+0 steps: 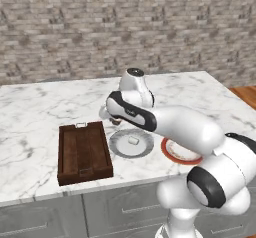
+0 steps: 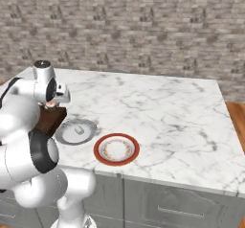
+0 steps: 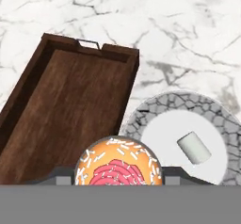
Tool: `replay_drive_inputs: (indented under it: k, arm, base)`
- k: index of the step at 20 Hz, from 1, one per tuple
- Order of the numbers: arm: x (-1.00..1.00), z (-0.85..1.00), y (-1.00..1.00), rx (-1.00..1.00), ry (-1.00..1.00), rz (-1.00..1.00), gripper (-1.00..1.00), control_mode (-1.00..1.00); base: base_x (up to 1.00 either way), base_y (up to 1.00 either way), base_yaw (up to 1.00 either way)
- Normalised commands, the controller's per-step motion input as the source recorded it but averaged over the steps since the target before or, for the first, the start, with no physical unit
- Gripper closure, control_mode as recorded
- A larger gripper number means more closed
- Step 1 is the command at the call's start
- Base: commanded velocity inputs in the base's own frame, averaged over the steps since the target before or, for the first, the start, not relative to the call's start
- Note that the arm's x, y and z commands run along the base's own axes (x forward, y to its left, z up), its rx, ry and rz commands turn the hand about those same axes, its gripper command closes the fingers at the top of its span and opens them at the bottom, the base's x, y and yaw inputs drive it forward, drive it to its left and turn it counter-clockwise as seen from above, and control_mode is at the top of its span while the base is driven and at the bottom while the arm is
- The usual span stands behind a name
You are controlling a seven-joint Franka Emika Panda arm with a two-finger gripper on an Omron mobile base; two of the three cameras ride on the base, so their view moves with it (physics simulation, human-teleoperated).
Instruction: Move the dessert items from the plates to the tray.
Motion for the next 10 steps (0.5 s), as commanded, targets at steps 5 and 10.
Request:
replay_drive_inputs:
  k: [5,10]
  arm:
    - [-0.01,-0.34,1.0,0.0,-0.09,0.12,1.0,-1.0]
    - [0.0,-0.26,1.0,0.0,-0.11,0.09,1.0,-1.0]
  base:
    - [0.0,0.0,0.0]
    - [0.0,0.0,0.0]
